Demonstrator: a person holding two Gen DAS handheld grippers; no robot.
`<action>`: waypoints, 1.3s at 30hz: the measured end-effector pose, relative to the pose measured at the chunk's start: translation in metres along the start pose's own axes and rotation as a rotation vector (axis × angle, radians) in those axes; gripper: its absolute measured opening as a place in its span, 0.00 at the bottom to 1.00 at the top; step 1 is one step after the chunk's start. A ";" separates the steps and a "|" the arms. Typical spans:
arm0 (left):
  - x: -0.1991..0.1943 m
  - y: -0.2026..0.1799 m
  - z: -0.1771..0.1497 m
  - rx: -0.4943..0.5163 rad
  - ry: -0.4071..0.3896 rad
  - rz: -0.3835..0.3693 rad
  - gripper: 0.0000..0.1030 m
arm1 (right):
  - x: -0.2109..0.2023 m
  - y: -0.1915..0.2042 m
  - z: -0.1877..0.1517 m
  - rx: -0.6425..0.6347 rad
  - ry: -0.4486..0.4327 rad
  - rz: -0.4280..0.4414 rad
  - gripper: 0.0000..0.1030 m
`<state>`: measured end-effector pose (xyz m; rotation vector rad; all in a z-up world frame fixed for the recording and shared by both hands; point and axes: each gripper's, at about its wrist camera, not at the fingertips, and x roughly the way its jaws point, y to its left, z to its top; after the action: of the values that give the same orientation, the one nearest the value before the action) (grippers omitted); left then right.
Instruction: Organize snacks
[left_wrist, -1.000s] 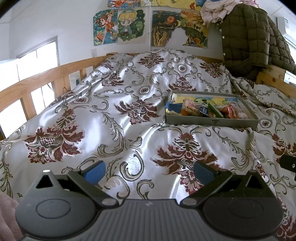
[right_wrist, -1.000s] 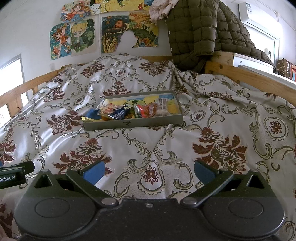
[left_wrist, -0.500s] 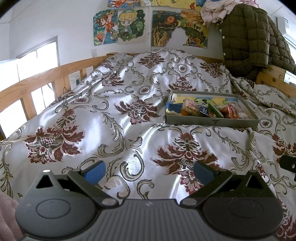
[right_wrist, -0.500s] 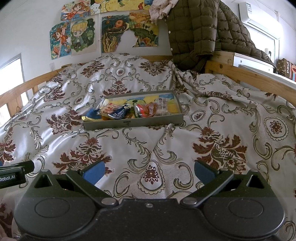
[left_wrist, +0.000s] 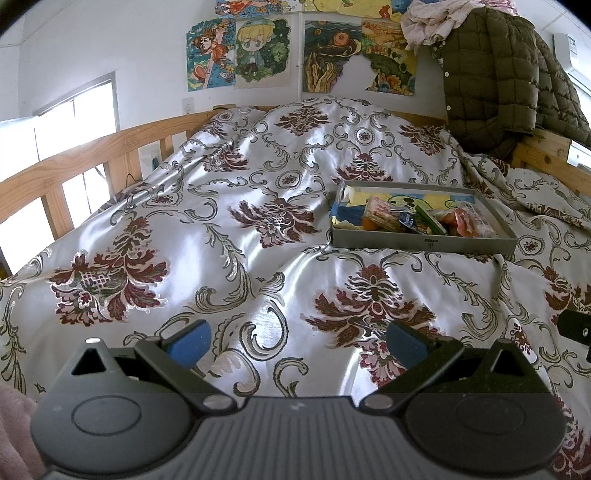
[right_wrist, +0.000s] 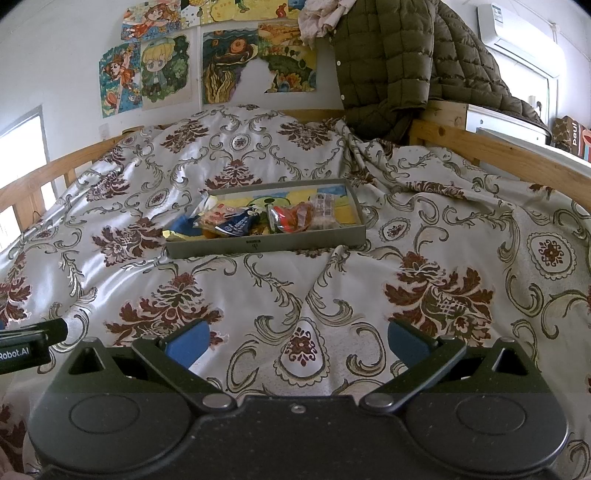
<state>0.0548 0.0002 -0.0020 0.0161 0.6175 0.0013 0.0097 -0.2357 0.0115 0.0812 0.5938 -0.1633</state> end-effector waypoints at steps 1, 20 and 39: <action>0.000 0.000 0.000 0.000 0.000 0.000 1.00 | 0.000 0.000 0.000 0.000 0.000 0.000 0.99; 0.000 0.004 0.000 0.001 0.019 0.020 1.00 | 0.000 0.000 0.000 -0.001 0.002 0.000 0.99; 0.003 0.004 0.001 -0.005 0.029 0.037 1.00 | 0.000 0.001 0.000 -0.003 0.004 -0.001 0.99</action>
<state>0.0580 0.0039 -0.0028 0.0224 0.6465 0.0387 0.0104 -0.2348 0.0117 0.0781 0.5986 -0.1632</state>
